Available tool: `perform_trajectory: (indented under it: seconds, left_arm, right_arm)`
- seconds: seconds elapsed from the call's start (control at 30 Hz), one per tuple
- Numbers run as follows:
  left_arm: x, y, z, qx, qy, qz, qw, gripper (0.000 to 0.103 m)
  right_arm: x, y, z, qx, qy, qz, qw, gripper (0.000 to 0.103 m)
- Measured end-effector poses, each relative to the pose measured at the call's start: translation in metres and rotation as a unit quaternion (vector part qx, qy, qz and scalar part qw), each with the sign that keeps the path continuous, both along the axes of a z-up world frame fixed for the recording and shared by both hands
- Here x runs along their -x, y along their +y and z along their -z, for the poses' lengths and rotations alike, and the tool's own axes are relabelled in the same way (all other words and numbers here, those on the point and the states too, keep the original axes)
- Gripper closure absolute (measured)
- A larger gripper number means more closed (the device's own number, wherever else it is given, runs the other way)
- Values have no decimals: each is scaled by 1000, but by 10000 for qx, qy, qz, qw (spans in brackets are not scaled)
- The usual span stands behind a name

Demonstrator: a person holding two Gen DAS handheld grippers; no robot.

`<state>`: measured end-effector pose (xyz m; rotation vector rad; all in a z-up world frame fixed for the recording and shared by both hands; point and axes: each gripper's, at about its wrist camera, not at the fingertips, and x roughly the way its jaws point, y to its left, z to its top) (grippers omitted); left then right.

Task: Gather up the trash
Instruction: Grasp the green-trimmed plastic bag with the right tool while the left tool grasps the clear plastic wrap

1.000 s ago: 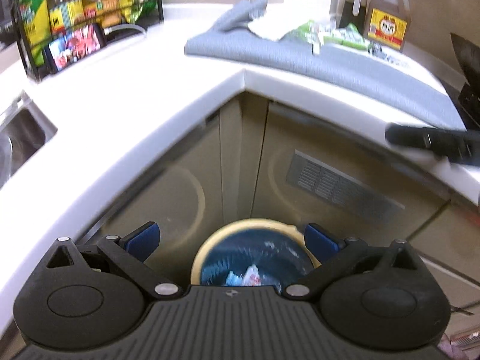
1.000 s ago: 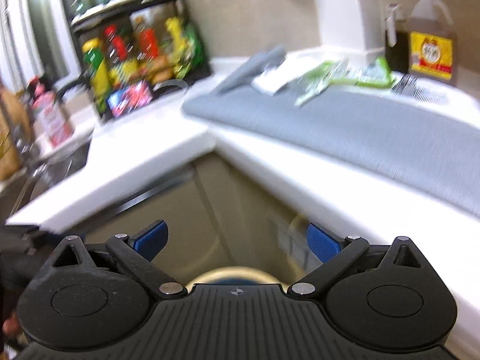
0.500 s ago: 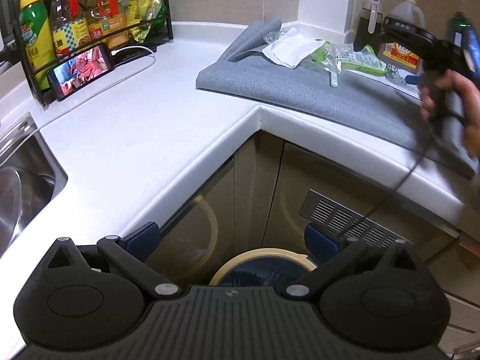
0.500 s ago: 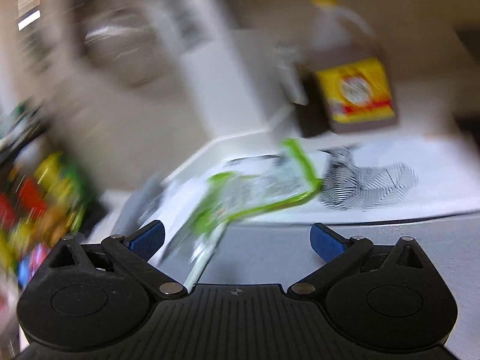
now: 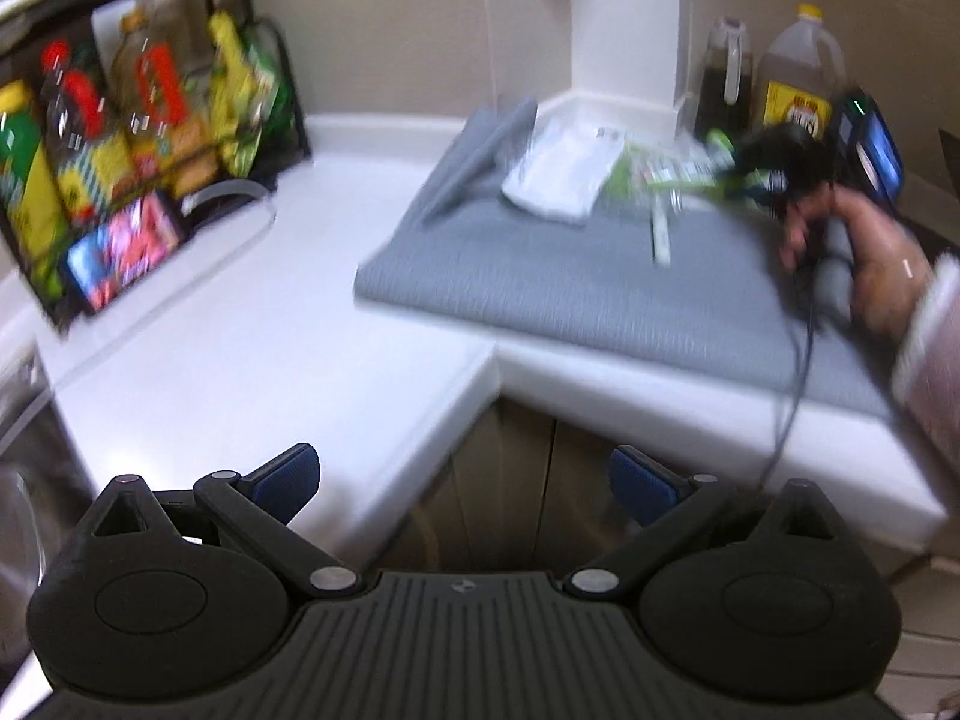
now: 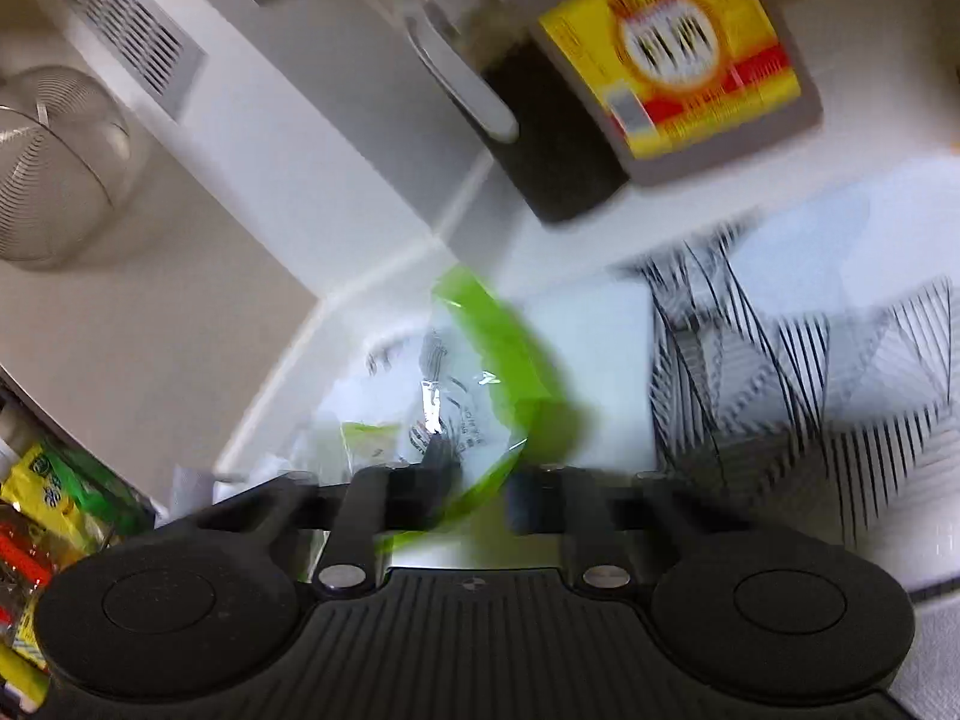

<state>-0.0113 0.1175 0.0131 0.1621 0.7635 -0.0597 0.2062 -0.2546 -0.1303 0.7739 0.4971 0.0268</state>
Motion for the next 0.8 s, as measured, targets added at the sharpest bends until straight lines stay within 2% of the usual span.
perform_trajectory:
  seconds: [0.17, 0.3, 0.4, 0.57, 0.73, 0.8]
  left_arm:
    - [-51, -24, -17, 148, -384, 96, 9991, 0]
    - [-104, -59, -17, 211, -581, 341, 9975, 0]
    - [-146, -85, -11, 67, -733, 503, 9960, 0]
    - [-206, -107, 3, 414, -490, 761, 9950, 0]
    - [-231, -117, 26, 109, -414, 999, 9941, 0]
    - [-236, -119, 32, 116, -336, 1082, 9935, 0]
  right_arm:
    - [64, -14, -14, 394, -562, 83, 9976, 84]
    - [101, -30, -13, 476, -1038, 384, 9927, 84]
    - [99, -41, -7, 235, -851, 589, 9944, 84]
    - [92, -41, -4, 182, -663, 634, 9956, 85]
    - [89, -44, 5, -46, -456, 603, 9971, 85]
    - [87, -44, 6, -93, -409, 592, 9974, 85]
